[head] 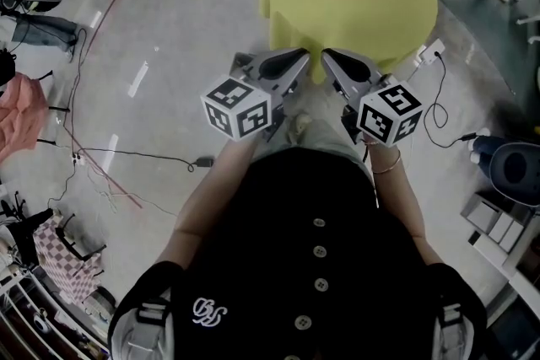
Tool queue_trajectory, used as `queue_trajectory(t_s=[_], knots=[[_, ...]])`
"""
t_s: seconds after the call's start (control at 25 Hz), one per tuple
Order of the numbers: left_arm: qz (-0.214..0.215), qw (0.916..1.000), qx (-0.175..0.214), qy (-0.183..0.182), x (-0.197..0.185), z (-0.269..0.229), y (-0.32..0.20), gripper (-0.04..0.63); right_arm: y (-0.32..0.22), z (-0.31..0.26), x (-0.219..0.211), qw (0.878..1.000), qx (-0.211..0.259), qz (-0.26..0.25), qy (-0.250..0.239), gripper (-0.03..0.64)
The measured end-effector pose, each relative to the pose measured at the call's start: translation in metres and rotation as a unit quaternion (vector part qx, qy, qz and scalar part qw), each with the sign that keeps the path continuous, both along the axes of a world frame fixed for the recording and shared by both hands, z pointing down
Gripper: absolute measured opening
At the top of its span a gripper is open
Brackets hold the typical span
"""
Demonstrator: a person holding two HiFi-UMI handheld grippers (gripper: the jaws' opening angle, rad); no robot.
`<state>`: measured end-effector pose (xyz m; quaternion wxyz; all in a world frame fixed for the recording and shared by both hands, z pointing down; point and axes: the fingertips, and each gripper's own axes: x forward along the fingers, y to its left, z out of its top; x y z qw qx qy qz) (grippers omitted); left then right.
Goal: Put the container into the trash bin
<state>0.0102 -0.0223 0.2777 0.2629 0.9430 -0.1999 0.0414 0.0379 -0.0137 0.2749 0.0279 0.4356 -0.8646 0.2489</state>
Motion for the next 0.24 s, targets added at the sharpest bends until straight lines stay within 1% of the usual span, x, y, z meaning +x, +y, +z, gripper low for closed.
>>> queue_trajectory(t_s=[0.24], knots=[[0.004,1.0000,-0.005,0.003,0.0034,0.0019,-0.0022,0.032,-0.0030,0.0046,0.0007,1.000,0.000,-0.005,0.015,0.005]])
